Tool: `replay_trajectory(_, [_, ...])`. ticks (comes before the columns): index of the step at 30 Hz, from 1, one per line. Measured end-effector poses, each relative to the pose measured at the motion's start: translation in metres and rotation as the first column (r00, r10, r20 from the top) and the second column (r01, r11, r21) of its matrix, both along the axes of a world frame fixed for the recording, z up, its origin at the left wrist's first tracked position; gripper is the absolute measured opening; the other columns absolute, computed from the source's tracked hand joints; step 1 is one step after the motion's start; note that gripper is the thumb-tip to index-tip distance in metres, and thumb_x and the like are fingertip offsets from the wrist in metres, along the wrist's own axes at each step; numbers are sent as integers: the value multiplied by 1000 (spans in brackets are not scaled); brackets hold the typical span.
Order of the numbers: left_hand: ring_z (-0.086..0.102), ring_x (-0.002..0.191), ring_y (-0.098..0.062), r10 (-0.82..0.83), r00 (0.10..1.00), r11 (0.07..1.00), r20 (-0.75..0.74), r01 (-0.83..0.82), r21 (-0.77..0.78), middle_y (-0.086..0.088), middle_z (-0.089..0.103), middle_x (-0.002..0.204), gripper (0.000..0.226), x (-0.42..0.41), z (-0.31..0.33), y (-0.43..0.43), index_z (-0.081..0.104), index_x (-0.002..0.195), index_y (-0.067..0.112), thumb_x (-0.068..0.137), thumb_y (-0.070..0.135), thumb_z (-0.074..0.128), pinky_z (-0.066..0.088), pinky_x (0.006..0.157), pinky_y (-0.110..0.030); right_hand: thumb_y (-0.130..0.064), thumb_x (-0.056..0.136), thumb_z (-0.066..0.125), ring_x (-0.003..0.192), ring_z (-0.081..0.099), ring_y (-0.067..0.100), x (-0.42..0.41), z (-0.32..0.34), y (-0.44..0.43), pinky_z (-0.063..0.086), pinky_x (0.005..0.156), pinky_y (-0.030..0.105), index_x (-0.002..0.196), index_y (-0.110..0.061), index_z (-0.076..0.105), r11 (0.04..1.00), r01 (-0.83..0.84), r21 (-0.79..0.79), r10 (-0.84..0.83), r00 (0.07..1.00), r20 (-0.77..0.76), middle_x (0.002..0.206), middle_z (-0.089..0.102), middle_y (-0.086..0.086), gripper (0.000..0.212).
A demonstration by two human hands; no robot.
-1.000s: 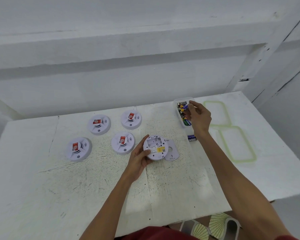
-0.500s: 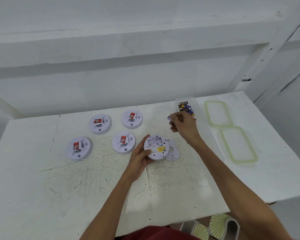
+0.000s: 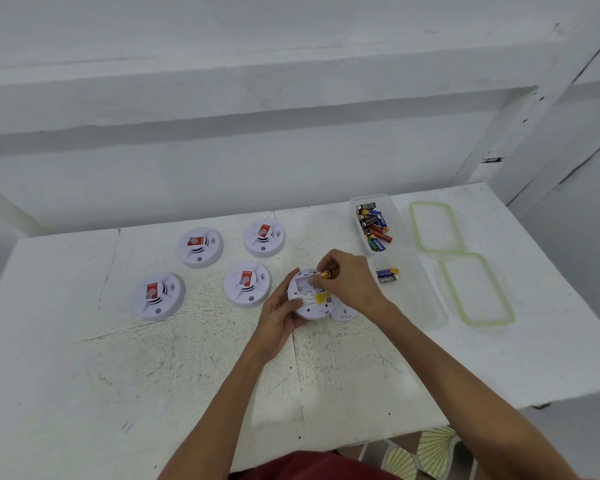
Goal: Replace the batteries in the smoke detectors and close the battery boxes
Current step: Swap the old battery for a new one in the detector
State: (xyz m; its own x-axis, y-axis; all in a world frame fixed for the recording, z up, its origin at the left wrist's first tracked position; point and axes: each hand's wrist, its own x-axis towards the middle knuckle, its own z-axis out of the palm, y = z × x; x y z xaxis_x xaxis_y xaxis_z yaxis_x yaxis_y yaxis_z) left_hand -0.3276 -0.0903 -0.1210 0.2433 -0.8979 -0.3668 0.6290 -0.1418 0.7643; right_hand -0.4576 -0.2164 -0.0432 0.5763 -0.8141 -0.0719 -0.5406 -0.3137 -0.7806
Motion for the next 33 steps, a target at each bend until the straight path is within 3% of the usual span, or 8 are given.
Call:
replay_trajectory(7, [62,129,-37,-2,1000,1000,15,2,-1,-14,58,149,59,0,0,0,41,156,15,102,-10,44,56,100,-57,-15,82,75,77,68,9,4,-3,7,58,74,21,96,-12,73,998,-41,-51,40,999,-17,87,74,0,15])
replay_trajectory(12, [62,128,-36,-6,1000,1000,21,6,2,-15,60,146,59,0,0,0,42,156,15,102,-8,46,57,98,-56,-9,89,60,76,65,8,5,-1,11,48,65,5,100,-11,77,992,-57,-116,51,997,-58,94,76,3,20])
replay_trajectory(16, [63,127,-36,-10,1000,1000,20,10,-10,-16,59,147,59,0,0,0,44,154,16,99,-6,49,57,99,-56,-8,88,66,81,66,14,3,-1,11,55,76,21,102,-12,78,989,-52,-139,47,998,-40,100,70,7,19])
replay_trajectory(21, [62,129,-36,0,1000,1000,0,0,-16,-15,60,147,58,0,-1,0,44,153,17,101,-9,46,57,99,-56,-17,87,73,75,69,8,-7,-5,13,60,73,26,106,-18,75,991,66,-117,-66,998,1,89,76,0,20])
replay_trajectory(24, [62,129,-36,-14,1000,1000,14,14,-16,-15,59,147,58,0,0,-1,45,153,17,101,-9,47,58,97,-53,-23,88,70,76,69,15,-6,-13,23,56,72,27,109,-20,75,939,17,-344,-56,993,-104,89,76,3,21])
replay_trajectory(27, [60,132,-36,-18,999,1000,38,19,-20,-16,57,149,58,1,1,0,43,154,16,102,-9,46,58,98,-52,-27,69,85,98,69,25,3,-29,42,49,93,43,117,-17,71,781,-173,-600,-47,942,-333,94,75,8,51])
replay_trajectory(29, [56,136,-35,-24,998,999,60,26,-34,-12,55,152,58,0,1,1,41,156,16,104,-8,43,56,102,-53,-26,64,89,110,65,30,9,-38,55,43,100,55,125,-10,64,710,-261,-653,-44,910,-411,97,74,16,68])
replay_trajectory(33, [56,138,-34,-19,995,999,99,22,-29,-7,56,152,56,-3,4,2,42,155,21,106,-7,38,57,101,-49,-29,66,89,118,61,40,10,-49,65,41,103,62,136,-3,54,654,-289,-700,-70,897,-436,111,68,30,83])
